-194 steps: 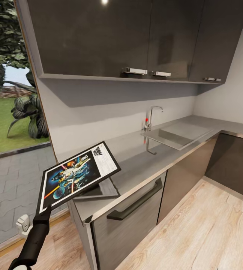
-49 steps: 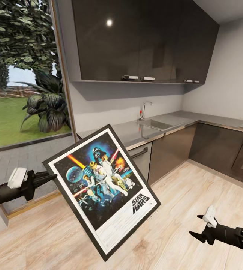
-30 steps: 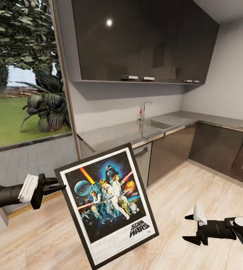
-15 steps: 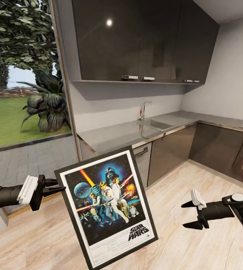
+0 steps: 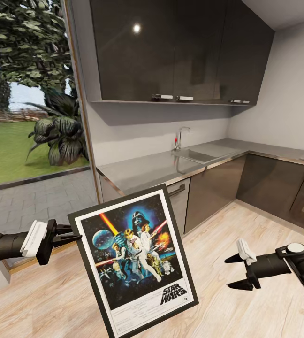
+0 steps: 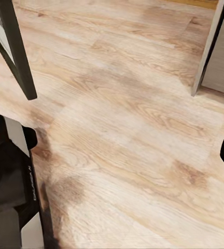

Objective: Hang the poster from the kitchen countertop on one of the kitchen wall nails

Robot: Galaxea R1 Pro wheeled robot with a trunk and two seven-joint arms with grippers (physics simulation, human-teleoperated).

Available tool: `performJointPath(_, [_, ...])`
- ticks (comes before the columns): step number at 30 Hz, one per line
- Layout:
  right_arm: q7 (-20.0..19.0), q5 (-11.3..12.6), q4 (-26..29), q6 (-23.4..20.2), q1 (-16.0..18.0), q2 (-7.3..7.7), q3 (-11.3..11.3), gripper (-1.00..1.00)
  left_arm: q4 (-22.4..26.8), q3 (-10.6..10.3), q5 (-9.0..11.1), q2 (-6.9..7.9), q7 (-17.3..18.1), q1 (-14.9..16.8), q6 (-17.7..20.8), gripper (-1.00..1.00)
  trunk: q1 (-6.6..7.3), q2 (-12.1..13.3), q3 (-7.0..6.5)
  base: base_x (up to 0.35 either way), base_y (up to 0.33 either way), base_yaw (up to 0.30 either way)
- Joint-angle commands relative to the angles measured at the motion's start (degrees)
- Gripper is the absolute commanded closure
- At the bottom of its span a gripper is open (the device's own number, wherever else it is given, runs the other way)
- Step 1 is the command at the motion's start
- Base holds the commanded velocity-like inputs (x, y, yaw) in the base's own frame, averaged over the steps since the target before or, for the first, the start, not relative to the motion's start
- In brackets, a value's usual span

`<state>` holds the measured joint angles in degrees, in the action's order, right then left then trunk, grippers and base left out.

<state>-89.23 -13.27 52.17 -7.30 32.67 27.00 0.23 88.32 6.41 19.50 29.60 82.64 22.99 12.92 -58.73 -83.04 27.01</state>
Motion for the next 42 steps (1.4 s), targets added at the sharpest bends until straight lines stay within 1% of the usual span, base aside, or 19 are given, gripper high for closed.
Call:
performJointPath(1, [-0.31,-0.15,-0.04,-0.61,0.04,-0.38,0.06,-1.00,0.04,0.00,0.10,0.02,0.15,0.04,0.54,1.00,0.00,-0.04,0.07,0.000,0.000,0.000])
performJointPath(3, [-0.46,-0.11,-0.17,-0.61,0.01,-0.84,0.12,-1.00,0.04,0.00,0.10,0.02,0.15,0.04,0.53,1.00,0.00,-0.04,0.07,0.000,0.000,0.000])
performJointPath(11, [-0.59,-0.02,-0.38,-0.61,-0.16,-1.45,0.23,-1.00,0.01,-0.05,0.10,0.02,0.16,0.04,0.53,1.00,0.00,-0.04,0.07,0.000,0.000,0.000])
performJointPath(14, [-0.59,-0.01,-0.39,-0.61,-0.16,-2.13,0.40,-1.00,0.02,-0.07,0.10,0.02,0.16,0.04,0.44,1.00,0.00,-0.04,0.07,0.000,0.000,0.000])
performJointPath(15, [-0.60,0.00,-0.40,-0.61,-0.17,-2.43,1.02,-1.00,0.03,-0.08,0.10,0.02,0.16,0.04,0.41,1.00,0.00,-0.04,0.07,0.000,0.000,0.000])
performJointPath(16, [-0.60,0.01,-0.40,-0.66,-0.18,-2.75,2.46,-1.00,0.03,-0.08,0.10,0.02,0.16,0.04,0.38,1.00,0.00,-0.04,0.07,0.000,0.000,0.000])
performJointPath(20, [-0.54,0.07,-0.46,-0.69,-0.16,-3.61,4.23,-1.00,0.06,-0.11,0.10,0.02,0.16,0.04,0.36,1.00,0.00,-0.04,0.07,0.000,0.000,0.000])
performJointPath(21, [-0.53,0.07,-0.47,-0.69,-0.17,-3.80,4.35,-1.00,0.06,-0.13,0.10,0.02,0.16,0.04,0.36,1.00,0.00,-0.04,0.07,0.000,0.000,0.000])
performJointPath(22, [-0.52,0.08,-0.48,-0.70,-0.20,-4.30,4.54,-1.00,0.07,-0.14,0.10,0.00,0.16,0.04,0.35,1.00,0.00,-0.04,0.07,0.000,0.000,0.000])
performJointPath(24, [-0.52,0.08,-0.49,-0.70,-0.22,-5.41,4.76,-1.00,0.07,-0.16,0.10,-0.21,0.16,0.04,0.30,1.00,0.00,-0.04,0.07,0.000,0.000,0.000])
performJointPath(26, [-0.51,0.08,-0.49,-0.70,-0.23,-6.11,4.93,-1.00,0.07,-0.17,0.10,-0.33,0.16,0.04,0.24,1.00,0.00,-0.04,0.07,0.000,0.000,0.000])
performJointPath(31, [-0.51,0.04,-0.72,-0.67,-0.29,-6.85,5.01,-1.00,0.09,-0.17,0.10,-0.40,0.16,0.04,0.19,1.00,0.00,-0.04,0.07,0.000,0.000,0.000])
performJointPath(37, [-0.44,0.00,-3.52,-0.47,-0.32,-7.68,5.11,-1.00,0.09,-0.17,0.10,-0.42,0.16,0.04,-0.04,1.00,0.00,-0.04,0.07,0.000,0.000,0.000])
performJointPath(42, [-0.42,-0.04,-4.67,-0.23,-0.32,-8.10,5.13,-1.00,0.09,-0.17,0.10,-0.42,0.16,0.04,-0.08,1.00,0.00,-0.04,0.07,0.000,0.000,0.000])
